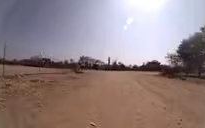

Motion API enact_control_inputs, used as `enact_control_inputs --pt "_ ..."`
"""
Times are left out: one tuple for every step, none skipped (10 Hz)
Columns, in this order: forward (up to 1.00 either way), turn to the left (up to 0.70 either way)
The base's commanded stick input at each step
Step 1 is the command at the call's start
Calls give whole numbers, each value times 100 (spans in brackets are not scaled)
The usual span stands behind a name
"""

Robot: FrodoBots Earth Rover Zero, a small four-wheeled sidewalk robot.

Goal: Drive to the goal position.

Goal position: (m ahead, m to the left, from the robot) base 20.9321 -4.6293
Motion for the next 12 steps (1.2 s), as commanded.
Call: enact_control_inputs --pt "100 0" --pt "100 0" --pt "100 0" --pt "100 0" --pt "100 0" --pt "100 0" --pt "100 0" --pt "100 0" --pt "100 0" --pt "100 0" --pt "100 0" --pt "100 0"
